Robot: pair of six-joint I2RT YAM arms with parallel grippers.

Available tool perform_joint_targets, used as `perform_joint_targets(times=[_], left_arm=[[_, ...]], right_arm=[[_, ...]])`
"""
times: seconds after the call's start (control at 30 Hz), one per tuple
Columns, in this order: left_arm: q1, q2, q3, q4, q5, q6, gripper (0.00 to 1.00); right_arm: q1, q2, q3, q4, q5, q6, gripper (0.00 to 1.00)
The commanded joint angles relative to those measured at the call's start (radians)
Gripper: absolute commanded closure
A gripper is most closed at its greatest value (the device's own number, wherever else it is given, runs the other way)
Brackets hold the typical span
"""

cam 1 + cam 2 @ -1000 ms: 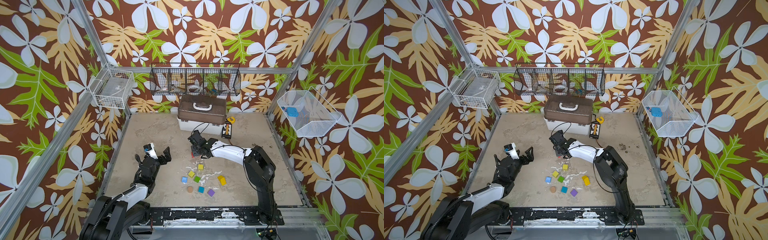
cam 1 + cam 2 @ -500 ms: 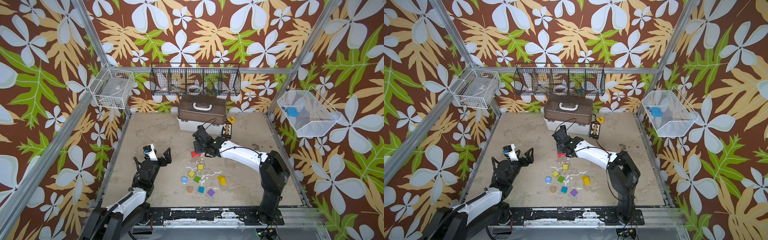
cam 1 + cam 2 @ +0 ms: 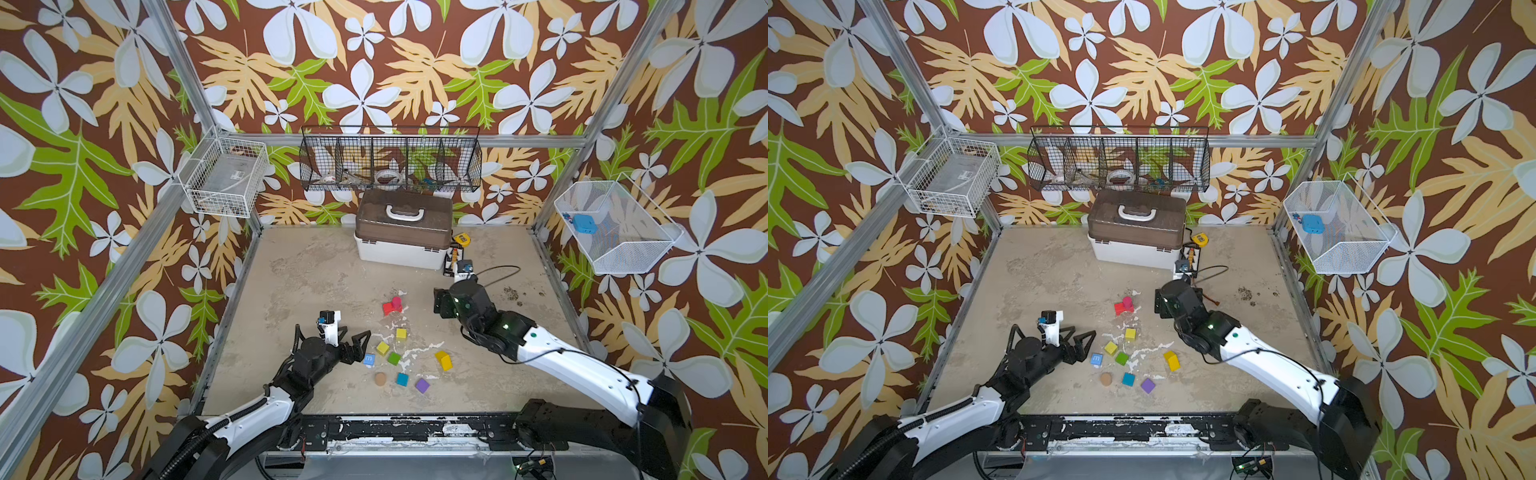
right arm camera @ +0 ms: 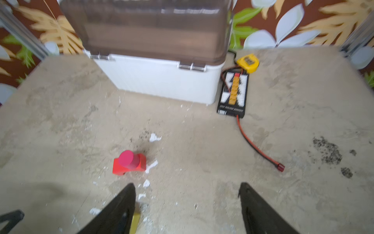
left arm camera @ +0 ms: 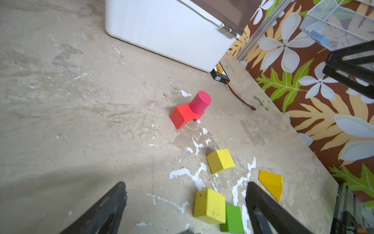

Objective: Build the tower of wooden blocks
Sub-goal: 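Withdraw the right arm toward the robot while the left gripper reaches the wooden cylinder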

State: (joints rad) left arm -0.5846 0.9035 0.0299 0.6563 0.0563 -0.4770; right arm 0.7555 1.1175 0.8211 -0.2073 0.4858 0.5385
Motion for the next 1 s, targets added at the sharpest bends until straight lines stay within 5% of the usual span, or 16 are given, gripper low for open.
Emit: perform_joint_targets(times=[0.0, 0.23, 0.33, 0.53, 0.97], left_arm=[[-0.07, -0.02, -0.02, -0.012, -0.014, -0.013, 0.08], [-0.26, -0.08, -0.047, -0.087, -0.131, -0.024, 0.13], [-0.368, -0.111, -0.075, -0.107, -0.268, -0.07, 0.16], [-0.64, -0.109, -0.045, -0.199, -0.533, -0.139, 0.2], [-0.746, 0.283, 0.108, -0.235, -0.579, -0.222, 0.19]], right_arm=[[-0.001, -0.134, -0.114, 0.091, 0.157, 0.042, 0.09], [-0.005, -0.305, -0.346, 0.091, 0.506, 0.165, 0.0], [-0.036, -0.304, -0.405, 0.088, 0.57, 0.187, 0.0], [-0.062, -0.299, -0.42, 0.055, 0.632, 0.262, 0.0], [-0.097, -0.329, -0.445, 0.092, 0.591, 0.224, 0.0]])
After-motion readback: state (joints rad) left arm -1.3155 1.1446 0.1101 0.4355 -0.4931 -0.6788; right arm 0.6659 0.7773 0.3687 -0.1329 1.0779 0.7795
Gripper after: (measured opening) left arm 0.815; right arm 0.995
